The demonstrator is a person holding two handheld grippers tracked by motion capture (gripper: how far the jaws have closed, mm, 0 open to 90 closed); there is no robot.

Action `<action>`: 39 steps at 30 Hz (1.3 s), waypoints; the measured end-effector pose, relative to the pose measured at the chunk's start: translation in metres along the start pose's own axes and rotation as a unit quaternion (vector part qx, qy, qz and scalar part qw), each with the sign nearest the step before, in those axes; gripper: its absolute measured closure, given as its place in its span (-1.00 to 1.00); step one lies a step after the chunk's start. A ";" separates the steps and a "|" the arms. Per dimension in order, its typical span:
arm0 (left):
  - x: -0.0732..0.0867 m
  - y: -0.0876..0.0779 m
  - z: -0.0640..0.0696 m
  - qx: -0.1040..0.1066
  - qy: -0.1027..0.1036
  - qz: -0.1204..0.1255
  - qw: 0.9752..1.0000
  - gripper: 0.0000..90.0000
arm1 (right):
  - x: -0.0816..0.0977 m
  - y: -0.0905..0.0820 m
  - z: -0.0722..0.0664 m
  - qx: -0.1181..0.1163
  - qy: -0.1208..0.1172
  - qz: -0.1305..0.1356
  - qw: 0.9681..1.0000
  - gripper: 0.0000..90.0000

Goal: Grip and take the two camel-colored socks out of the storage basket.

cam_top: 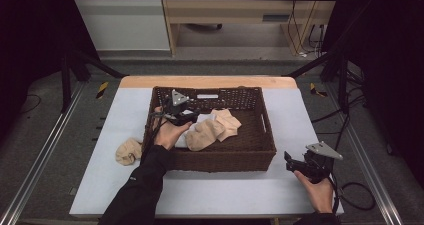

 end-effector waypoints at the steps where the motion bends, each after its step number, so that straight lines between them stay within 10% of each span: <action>1: 0.002 0.002 0.001 0.001 -0.001 -0.006 1.000 0.13 | 0.000 0.000 0.000 0.000 -0.001 0.000 1.000 -0.85; 28: 0.037 0.028 0.017 0.048 0.036 -0.112 0.992 0.17 | 0.000 0.000 0.000 0.000 -0.001 -0.001 1.000 -0.85; 39: 0.042 0.026 0.026 0.076 0.041 -0.139 0.987 0.61 | 0.000 0.000 0.000 0.001 0.000 -0.001 1.000 -0.84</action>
Point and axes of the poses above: each handheld gripper's, and its own axes: y roughly forward along the jaws, x roughly out of its underside, z roughly to its right, the point moved 7 cm from there along y, roughly forward along the jaws, and after that the axes turned 1 degree about -x, right-handed, at the moved point
